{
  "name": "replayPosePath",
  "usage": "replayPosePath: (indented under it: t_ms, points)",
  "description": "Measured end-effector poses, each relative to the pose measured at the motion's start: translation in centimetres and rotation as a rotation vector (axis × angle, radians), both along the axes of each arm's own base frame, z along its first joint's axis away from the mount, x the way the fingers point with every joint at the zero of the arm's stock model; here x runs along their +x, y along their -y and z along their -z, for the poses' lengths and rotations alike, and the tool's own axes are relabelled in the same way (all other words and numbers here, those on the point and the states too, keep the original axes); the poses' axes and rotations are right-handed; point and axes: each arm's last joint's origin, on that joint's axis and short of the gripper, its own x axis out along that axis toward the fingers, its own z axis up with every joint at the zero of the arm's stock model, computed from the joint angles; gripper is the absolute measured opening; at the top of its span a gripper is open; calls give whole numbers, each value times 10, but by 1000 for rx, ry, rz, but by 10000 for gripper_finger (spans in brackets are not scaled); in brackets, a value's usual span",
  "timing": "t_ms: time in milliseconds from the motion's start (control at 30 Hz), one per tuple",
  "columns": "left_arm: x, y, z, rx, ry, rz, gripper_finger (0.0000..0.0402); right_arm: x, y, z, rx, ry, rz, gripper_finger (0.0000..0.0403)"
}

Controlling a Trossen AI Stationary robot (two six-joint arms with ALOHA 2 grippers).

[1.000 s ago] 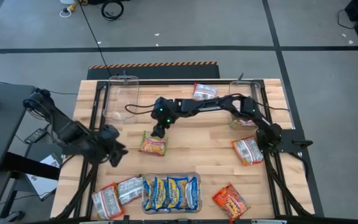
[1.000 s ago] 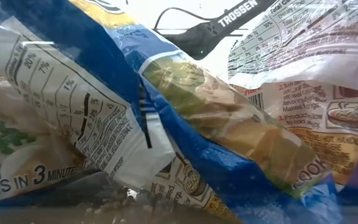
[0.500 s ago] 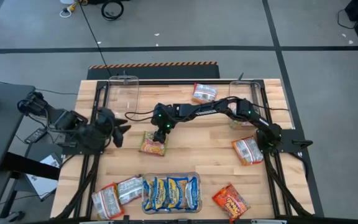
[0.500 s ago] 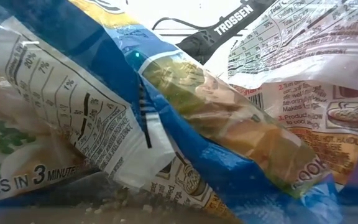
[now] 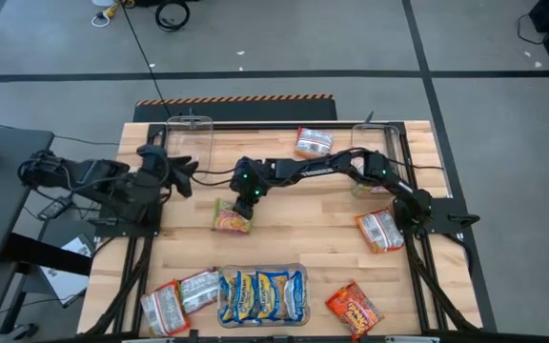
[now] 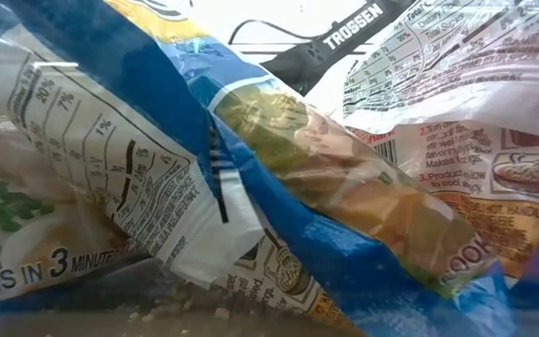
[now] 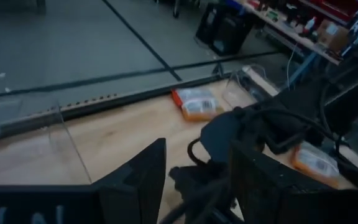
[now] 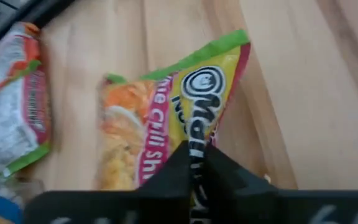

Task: Sort Maruchan noodles
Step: Put the green noodle pack into the top right transparent bin

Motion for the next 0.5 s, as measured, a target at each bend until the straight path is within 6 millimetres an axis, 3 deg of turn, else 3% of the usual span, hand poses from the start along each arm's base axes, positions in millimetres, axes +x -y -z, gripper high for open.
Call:
replayPosePath:
  t_ms: [100, 233, 400, 500]
  points:
    - [3, -3, -4, 40, 7, -1, 173, -5, 5, -26, -55, 51, -20, 13]
    - [7, -7, -10, 85, 18, -15, 173, -27, 10, -87, -278, 98, -8, 22]
    - [9, -10, -12, 110, 15, -27, 173, -80, 9, -170, -607, 58, -3, 12]
    - [11, -12, -12, 116, 7, -38, 173, -121, 6, -209, -736, -29, 21, 12]
